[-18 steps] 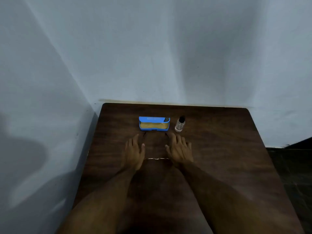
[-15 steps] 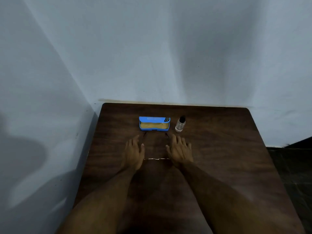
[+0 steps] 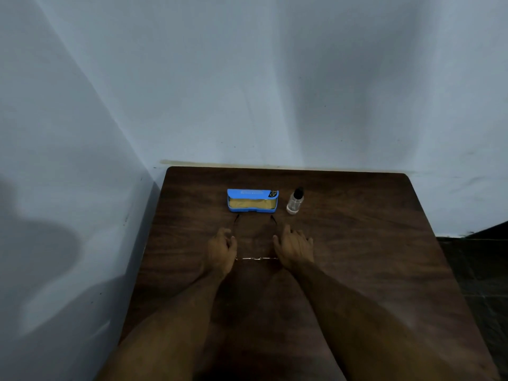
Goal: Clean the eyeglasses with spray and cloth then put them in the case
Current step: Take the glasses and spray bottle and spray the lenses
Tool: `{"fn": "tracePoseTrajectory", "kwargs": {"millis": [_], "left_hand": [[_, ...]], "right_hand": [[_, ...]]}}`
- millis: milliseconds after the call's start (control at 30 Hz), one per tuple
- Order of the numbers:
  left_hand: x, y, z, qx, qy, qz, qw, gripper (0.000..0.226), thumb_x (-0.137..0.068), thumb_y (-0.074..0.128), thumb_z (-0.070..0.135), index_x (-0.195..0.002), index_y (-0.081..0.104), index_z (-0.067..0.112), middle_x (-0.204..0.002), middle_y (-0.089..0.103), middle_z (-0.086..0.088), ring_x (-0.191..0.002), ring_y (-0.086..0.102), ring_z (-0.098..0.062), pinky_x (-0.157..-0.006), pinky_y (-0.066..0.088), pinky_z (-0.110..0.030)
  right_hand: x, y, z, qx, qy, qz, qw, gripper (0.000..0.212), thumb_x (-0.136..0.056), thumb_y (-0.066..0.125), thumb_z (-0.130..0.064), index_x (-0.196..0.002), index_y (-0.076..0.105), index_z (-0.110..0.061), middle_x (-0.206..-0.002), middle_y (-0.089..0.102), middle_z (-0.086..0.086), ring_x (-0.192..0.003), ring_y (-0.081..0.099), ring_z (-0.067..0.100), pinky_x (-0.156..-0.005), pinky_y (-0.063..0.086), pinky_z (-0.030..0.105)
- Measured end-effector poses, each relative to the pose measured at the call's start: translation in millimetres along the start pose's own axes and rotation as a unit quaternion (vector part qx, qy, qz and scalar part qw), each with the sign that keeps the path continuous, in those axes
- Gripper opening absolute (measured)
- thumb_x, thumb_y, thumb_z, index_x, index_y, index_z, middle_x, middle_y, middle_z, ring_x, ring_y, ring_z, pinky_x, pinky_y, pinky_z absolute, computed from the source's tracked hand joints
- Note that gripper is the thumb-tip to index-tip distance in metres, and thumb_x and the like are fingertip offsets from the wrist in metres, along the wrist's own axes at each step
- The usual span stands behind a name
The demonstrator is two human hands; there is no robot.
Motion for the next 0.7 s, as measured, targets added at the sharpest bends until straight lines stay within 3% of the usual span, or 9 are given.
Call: {"fn": "tracePoseTrajectory", "kwargs": {"millis": [167, 333, 400, 533, 600, 700], "left_hand": [[-0.1, 4.2, -2.3, 0.018, -0.010, 0.005, 1.000, 0.023, -0.105, 0.065, 0.020, -0.124, 0.068, 0.009, -0.103, 0.077, -0.009, -0.084, 0.064, -0.012, -0.076, 0.045, -0.026], [1.7, 4.9, -3.4, 0.023, -0.014, 0.013, 1.000, 0.018, -0.103, 0.067, 0.020, -0.115, 0.072, 0.008, -0.097, 0.078, -0.010, -0.083, 0.070, -0.018, -0.073, 0.046, -0.027], [3.8, 3.9, -1.3, 0.023, -0.014, 0.021, 0.999, 0.017, -0.102, 0.069, 0.020, -0.114, 0.073, 0.008, -0.100, 0.078, -0.009, -0.088, 0.072, -0.021, -0.074, 0.045, -0.027], [8.4, 2.3, -1.9, 0.030, -0.019, 0.032, 0.999, 0.012, -0.102, 0.070, 0.019, -0.111, 0.072, 0.011, -0.101, 0.077, -0.006, -0.082, 0.063, -0.011, -0.071, 0.044, -0.024], [11.1, 0.5, -2.3, 0.038, -0.011, 0.033, 0.999, 0.009, -0.103, 0.069, 0.018, -0.109, 0.071, 0.012, -0.099, 0.076, -0.003, -0.079, 0.064, -0.010, -0.063, 0.041, -0.017], [17.1, -5.7, 0.3, 0.042, 0.013, 0.036, 0.998, 0.009, -0.104, 0.066, 0.017, -0.112, 0.070, 0.015, -0.098, 0.071, 0.004, -0.082, 0.064, -0.008, -0.064, 0.038, -0.011]], "right_hand": [[-2.0, 2.9, 1.0, -0.009, 0.003, -0.021, 1.000, 0.042, -0.108, 0.038, -0.047, -0.133, 0.053, -0.017, -0.132, 0.065, 0.010, -0.128, 0.058, 0.029, -0.116, 0.036, 0.057], [-1.2, 3.6, 2.5, -0.020, -0.008, -0.031, 0.999, 0.033, -0.108, 0.039, -0.045, -0.116, 0.059, -0.020, -0.118, 0.067, 0.005, -0.113, 0.062, 0.024, -0.112, 0.041, 0.051], [-1.4, 4.2, 3.2, -0.030, -0.016, -0.031, 0.999, 0.028, -0.108, 0.040, -0.042, -0.108, 0.058, -0.021, -0.115, 0.067, 0.005, -0.106, 0.062, 0.022, -0.104, 0.047, 0.047], [-0.8, 3.2, 5.0, -0.057, -0.035, -0.036, 0.997, 0.021, -0.109, 0.044, -0.037, -0.100, 0.056, -0.022, -0.105, 0.065, 0.003, -0.094, 0.060, 0.017, -0.082, 0.049, 0.036], [-0.3, 2.5, 5.5, -0.075, -0.038, -0.036, 0.996, 0.019, -0.109, 0.046, -0.036, -0.099, 0.055, -0.023, -0.100, 0.063, 0.000, -0.090, 0.060, 0.016, -0.077, 0.046, 0.033], [2.4, -0.4, 6.3, -0.109, -0.039, -0.028, 0.993, 0.017, -0.108, 0.047, -0.035, -0.100, 0.058, -0.024, -0.096, 0.066, -0.001, -0.088, 0.063, 0.015, -0.077, 0.052, 0.035]]}}
Point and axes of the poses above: each hand's wrist, its own x-axis away from the middle knuckle, its own y-axis out of the palm, z = x × y, the point moved 1 cm from there along -x, towards the middle knuckle
